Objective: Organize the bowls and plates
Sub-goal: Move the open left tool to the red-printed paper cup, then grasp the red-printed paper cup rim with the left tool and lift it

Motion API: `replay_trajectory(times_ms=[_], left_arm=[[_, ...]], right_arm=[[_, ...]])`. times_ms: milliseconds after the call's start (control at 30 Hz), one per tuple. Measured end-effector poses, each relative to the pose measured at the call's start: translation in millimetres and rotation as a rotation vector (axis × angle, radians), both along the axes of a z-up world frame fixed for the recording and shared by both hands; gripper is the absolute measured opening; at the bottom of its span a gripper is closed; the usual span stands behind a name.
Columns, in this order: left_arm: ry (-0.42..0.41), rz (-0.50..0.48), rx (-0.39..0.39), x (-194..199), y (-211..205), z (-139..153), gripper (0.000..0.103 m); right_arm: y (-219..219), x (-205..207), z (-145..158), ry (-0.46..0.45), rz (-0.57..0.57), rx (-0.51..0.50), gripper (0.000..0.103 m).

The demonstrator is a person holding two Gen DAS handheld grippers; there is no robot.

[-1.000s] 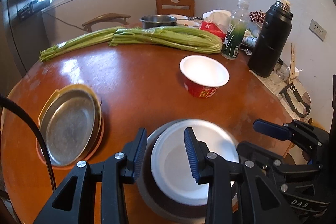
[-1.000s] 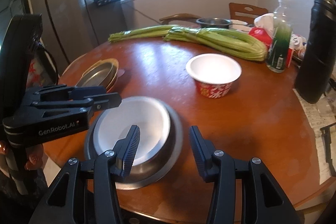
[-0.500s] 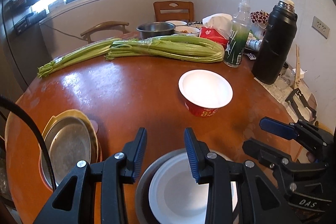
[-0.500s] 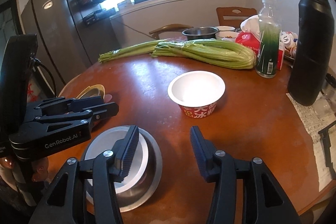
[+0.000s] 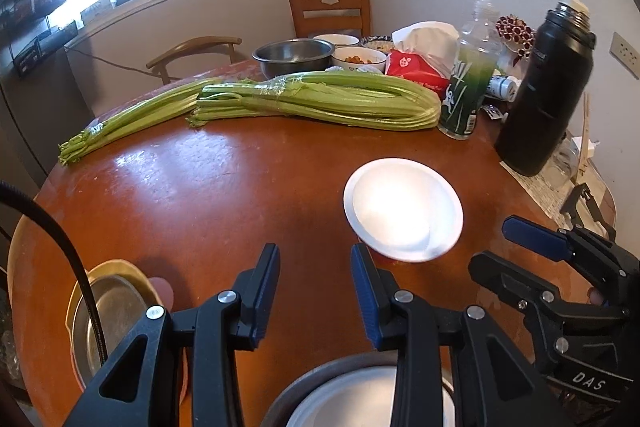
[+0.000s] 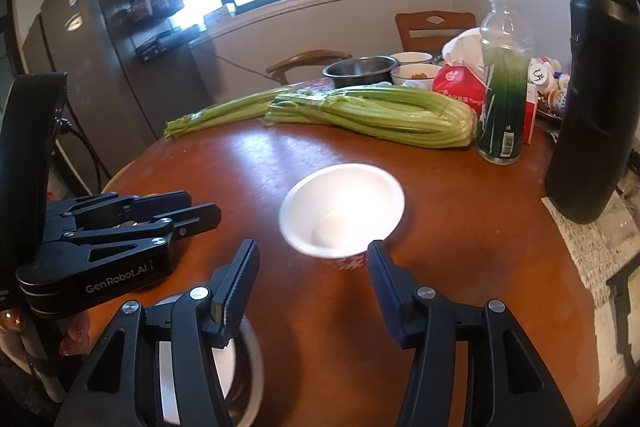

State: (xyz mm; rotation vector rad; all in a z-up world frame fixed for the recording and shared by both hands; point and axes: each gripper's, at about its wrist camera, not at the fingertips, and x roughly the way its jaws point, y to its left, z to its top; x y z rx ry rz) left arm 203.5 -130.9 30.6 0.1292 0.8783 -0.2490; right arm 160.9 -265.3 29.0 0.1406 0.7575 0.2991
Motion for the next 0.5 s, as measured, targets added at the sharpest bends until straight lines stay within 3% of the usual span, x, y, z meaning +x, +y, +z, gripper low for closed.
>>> replay_trajectory(times_ms=[500], left_arm=[[0.076, -0.023, -0.069, 43, -17, -18, 0.037]], right_arm=[[-25, 49, -32, 0.089, -0.075, -0.03, 0.058]])
